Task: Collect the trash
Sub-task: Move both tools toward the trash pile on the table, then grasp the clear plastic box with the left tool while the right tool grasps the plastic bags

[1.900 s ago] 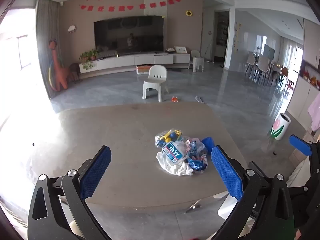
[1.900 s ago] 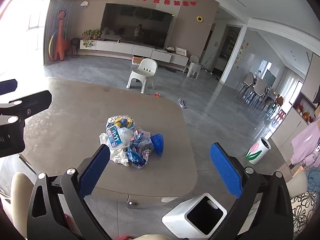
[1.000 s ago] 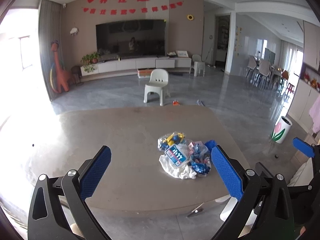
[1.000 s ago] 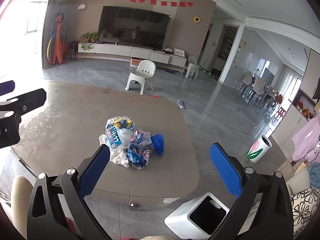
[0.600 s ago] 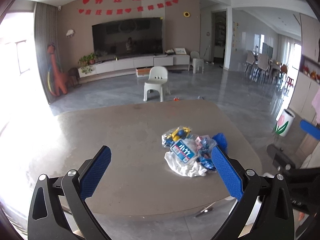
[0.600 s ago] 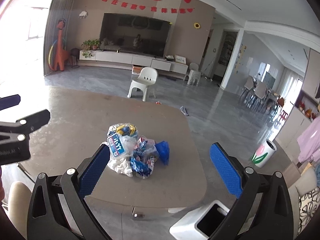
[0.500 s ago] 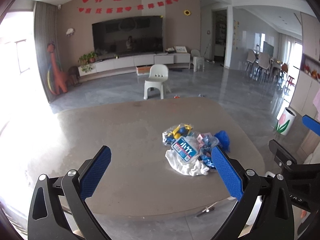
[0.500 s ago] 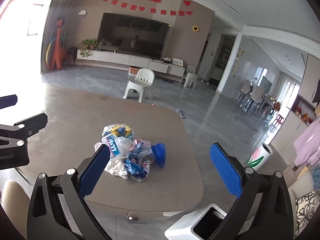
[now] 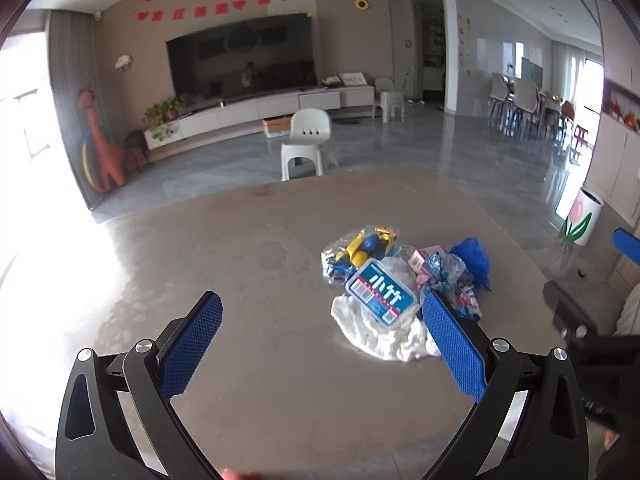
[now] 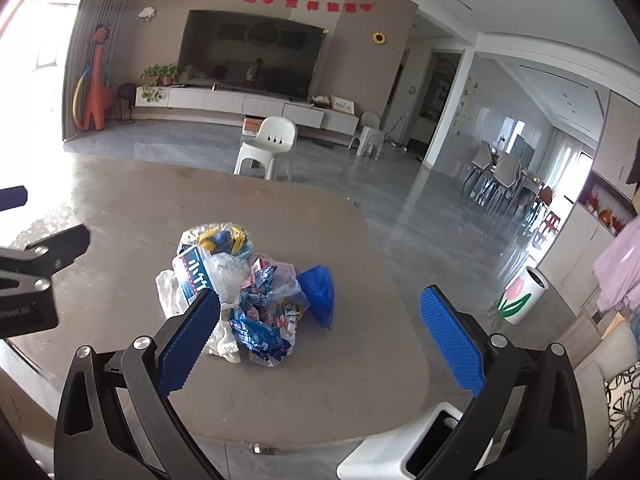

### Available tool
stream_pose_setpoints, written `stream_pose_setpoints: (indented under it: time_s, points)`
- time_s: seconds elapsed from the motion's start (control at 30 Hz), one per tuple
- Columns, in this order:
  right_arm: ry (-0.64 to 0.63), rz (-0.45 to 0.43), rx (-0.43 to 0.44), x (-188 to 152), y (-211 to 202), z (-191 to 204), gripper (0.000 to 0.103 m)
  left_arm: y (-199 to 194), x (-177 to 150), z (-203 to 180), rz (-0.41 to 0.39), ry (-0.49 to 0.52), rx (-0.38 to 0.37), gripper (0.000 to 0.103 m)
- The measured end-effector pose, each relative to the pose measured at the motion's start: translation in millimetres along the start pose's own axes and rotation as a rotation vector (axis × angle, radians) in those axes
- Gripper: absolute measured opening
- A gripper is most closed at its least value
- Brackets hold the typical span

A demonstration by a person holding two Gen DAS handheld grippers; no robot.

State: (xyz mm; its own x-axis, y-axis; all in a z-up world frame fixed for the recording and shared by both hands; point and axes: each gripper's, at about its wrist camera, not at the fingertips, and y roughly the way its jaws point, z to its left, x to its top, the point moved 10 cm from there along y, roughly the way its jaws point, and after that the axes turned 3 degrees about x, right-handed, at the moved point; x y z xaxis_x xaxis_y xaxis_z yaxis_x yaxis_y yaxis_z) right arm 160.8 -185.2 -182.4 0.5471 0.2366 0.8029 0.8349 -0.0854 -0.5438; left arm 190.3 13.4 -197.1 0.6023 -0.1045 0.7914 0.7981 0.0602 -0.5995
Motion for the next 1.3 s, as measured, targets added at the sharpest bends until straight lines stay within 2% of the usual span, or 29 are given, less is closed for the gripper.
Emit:
stream_pose_setpoints:
  time_s: [0.2,0.53,0.73,0.83,1.07,1.3]
  points:
    - [0.002,0.036,0.039,-17,46,12,0.100,63,-5,-17,0.062,-0.023,-0.081,0.098]
    - [0.066,0.074,0.081,-43,100,17,0.100,144,-22,-43,0.119,0.010,-0.095,0.098]
    - [0.128,0.095,0.089,-61,124,18,0.099,170,-33,-51,0.182,0.004,-0.123,0.098]
    - [0.158,0.124,0.111,-70,135,17,0.092,183,-40,-57,0.219,-0.004,-0.143,0.098]
    - [0.201,0.149,0.130,-83,149,5,0.091,199,-46,-74,0.268,-0.026,-0.182,0.098]
    - [0.229,0.192,0.197,-95,161,11,0.091,211,-54,-86,0.315,-0.032,-0.219,0.098]
